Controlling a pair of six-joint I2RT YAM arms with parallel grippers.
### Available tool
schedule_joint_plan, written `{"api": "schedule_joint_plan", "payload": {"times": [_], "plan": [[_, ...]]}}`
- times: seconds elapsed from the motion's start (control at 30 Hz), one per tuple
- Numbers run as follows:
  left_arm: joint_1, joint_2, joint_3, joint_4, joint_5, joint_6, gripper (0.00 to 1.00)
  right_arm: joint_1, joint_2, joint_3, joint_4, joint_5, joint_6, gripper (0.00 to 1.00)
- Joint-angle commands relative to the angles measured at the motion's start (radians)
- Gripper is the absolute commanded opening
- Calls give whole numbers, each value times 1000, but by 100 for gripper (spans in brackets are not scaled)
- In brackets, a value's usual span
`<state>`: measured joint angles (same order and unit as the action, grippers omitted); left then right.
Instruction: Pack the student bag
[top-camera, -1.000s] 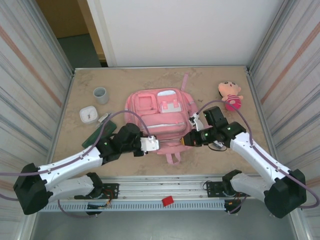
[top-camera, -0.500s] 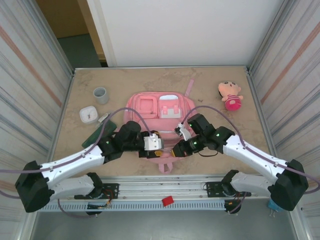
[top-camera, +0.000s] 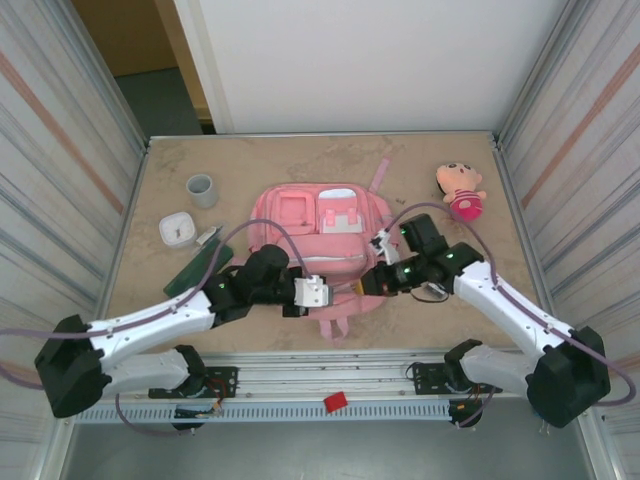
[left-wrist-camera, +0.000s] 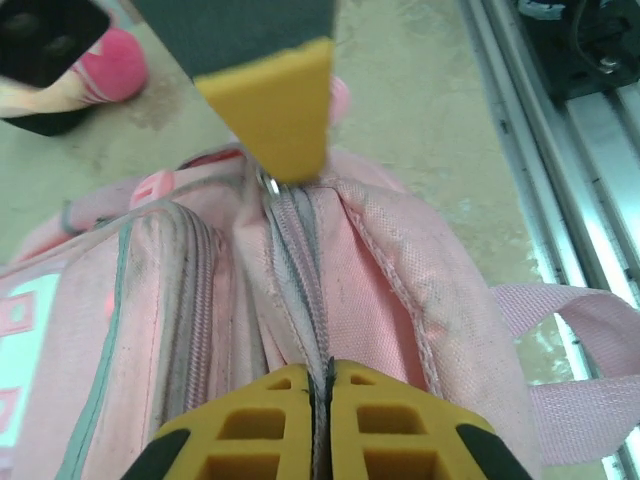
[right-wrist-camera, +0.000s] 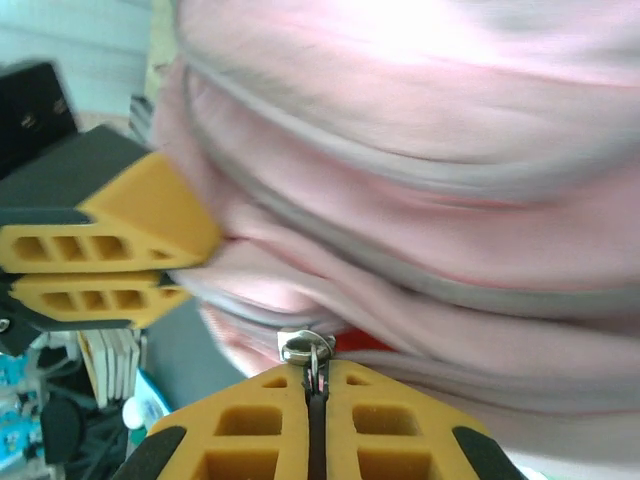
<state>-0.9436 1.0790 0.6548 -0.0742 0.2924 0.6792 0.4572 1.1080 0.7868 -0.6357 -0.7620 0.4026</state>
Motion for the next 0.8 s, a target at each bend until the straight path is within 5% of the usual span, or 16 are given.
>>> {"api": "schedule_joint_plan", "payload": {"times": [0.0, 0.13, 0.3, 0.77], "plan": [[11, -114, -51, -112, -80, 51, 9, -142, 12, 9, -132, 29, -118, 0], [10, -209, -76, -113, -115, 64, 7, -170, 60, 21, -126, 18, -123, 0], [11, -311, -82, -127, -104, 74, 6, -200, 96, 16, -81, 167, -52, 0], [12, -521, -120, -57, 31, 71, 6, -364, 338, -4, 384, 267, 139, 0]]}}
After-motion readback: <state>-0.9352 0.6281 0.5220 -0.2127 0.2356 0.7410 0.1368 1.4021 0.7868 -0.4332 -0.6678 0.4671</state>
